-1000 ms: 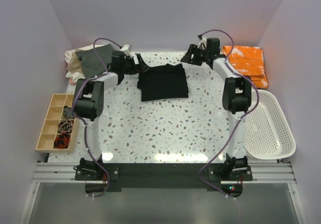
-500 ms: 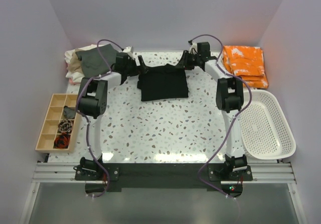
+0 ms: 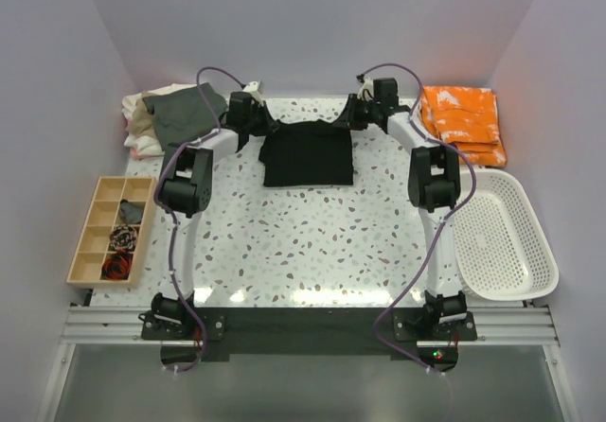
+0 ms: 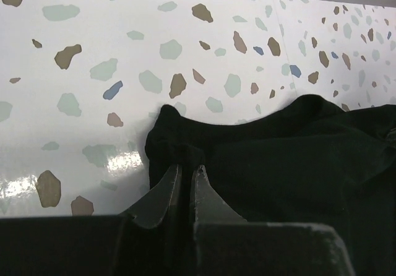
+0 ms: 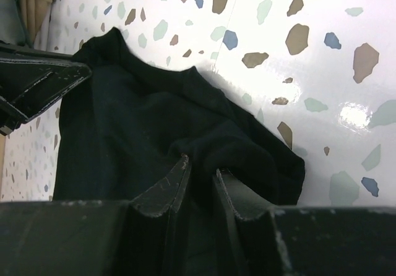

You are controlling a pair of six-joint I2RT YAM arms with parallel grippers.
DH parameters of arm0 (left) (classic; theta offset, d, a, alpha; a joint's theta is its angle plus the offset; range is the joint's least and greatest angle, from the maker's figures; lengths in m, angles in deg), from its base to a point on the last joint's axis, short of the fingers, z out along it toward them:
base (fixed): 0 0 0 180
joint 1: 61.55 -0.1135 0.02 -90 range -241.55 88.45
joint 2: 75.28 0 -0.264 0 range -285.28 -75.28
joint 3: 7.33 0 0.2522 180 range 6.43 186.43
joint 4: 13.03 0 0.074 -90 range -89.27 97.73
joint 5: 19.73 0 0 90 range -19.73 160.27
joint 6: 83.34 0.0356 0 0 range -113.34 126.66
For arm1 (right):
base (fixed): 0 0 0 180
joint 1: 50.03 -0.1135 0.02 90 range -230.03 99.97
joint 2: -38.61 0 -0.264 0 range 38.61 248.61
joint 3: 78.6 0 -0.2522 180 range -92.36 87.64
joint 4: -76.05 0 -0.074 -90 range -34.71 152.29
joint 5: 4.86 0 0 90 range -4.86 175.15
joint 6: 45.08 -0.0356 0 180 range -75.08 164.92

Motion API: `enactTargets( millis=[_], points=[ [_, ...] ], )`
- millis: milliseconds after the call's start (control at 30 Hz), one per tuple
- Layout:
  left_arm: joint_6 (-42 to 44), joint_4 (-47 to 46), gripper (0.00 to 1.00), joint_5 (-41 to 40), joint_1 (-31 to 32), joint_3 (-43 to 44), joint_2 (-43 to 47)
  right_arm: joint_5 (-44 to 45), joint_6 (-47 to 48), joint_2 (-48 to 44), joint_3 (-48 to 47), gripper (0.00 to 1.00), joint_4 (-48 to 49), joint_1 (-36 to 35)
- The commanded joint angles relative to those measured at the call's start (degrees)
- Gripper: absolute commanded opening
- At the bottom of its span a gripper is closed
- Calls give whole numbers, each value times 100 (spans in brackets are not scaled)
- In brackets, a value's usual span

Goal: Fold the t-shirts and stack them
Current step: Smooth out wrinkles on the folded tshirt

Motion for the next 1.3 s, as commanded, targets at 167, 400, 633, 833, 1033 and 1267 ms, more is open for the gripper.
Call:
enactTargets(
  millis=[167, 400, 633, 833, 1033, 1267],
  points=[
    [-179, -602, 0, 335, -527, -738, 352, 408, -159, -101, -26, 16, 301, 463],
    [-240, -901, 0, 678, -687, -818, 309, 364, -352, 154, -307, 34, 379, 596],
    [-355, -1341, 100, 1039, -687, -870, 484, 110, -396, -293, 272, 55, 889, 596],
    [-346, -1359, 100, 1188, -687, -906, 608, -400, -537, -636, 572, 56, 881, 543],
    [-477, -1516, 100, 1356, -651, -1291, 703, -611, -423, -716, 782, 57, 732, 253],
    [-460, -1578, 100, 1347, -546, -1741, 801, -515, -229, -830, 1221, 56, 600, -151]
  ],
)
